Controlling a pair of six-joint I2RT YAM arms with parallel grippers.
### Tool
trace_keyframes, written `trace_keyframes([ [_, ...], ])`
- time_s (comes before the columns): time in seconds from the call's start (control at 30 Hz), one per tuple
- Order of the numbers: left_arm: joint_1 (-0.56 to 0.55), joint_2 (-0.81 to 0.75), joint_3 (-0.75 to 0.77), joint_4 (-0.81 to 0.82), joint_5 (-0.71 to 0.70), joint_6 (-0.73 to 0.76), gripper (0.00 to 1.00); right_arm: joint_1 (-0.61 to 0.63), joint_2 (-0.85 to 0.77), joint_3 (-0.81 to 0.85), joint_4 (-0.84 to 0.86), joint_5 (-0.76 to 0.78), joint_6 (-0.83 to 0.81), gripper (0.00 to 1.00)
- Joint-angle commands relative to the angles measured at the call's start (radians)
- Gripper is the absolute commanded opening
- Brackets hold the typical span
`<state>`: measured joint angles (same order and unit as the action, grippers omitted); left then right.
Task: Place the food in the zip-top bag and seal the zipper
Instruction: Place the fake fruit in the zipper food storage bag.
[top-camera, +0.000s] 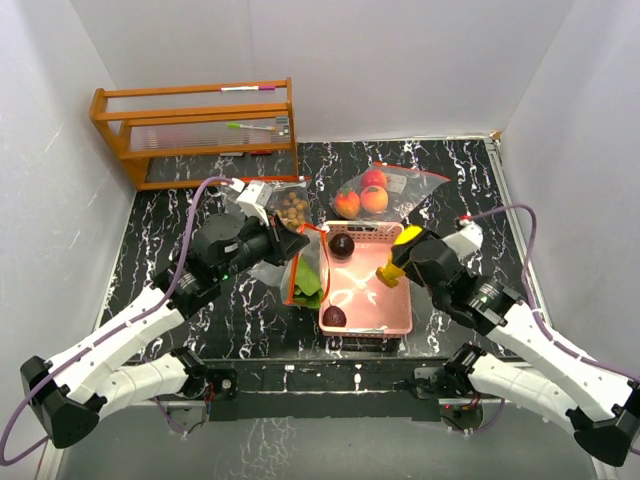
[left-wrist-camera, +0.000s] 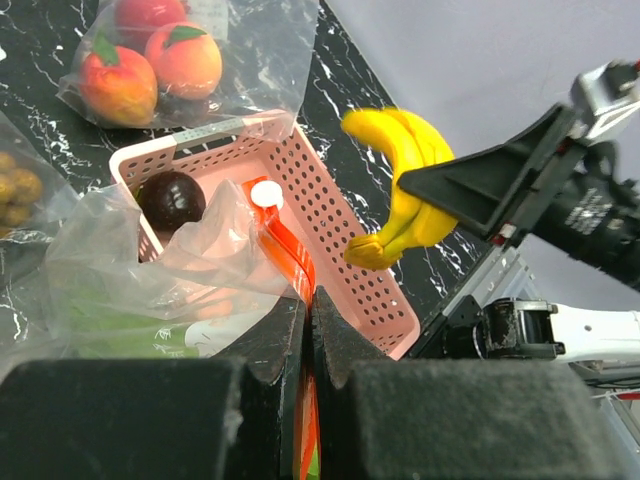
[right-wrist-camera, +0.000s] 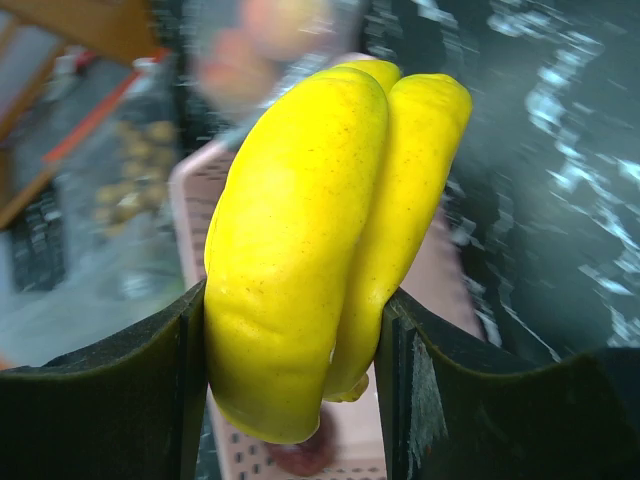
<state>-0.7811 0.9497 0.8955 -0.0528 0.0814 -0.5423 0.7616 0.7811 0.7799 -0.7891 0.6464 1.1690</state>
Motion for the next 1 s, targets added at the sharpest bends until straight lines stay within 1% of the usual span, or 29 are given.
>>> trace_keyframes([
  [0.0,-0.003,0.013,0.045,-0.001,-0.025,0.007,0.00,-0.002,-0.036,0.041,0.544,-0.190,-0.477,0.10],
  [0.1,-0.003,0.042,0.066,0.007,-0.016,-0.010,0.00,-0.001,-0.018,0.012,0.743,-0.323,-0.588,0.09],
  [0.23,-0.003,0.094,0.091,0.005,-0.023,-0.025,0.00,0.006,-0.020,-0.026,0.968,-0.414,-0.673,0.08],
  [0.37,-0.003,0.142,0.116,0.029,-0.020,-0.047,0.00,0.021,0.008,-0.010,1.020,-0.482,-0.746,0.08],
  [0.53,-0.002,0.179,0.164,0.056,-0.042,-0.068,0.00,0.059,0.032,-0.011,1.033,-0.522,-0.773,0.08],
  [0.7,-0.003,0.191,0.214,0.054,-0.081,-0.068,0.00,0.155,0.018,-0.051,1.059,-0.442,-0.790,0.08],
  [0.87,-0.003,0.155,0.171,0.122,-0.108,-0.124,0.00,0.311,-0.023,-0.161,1.179,-0.199,-0.818,0.08],
  [0.97,-0.003,0.139,0.152,0.158,-0.110,-0.159,0.00,0.397,0.017,-0.189,1.253,-0.067,-0.884,0.08],
])
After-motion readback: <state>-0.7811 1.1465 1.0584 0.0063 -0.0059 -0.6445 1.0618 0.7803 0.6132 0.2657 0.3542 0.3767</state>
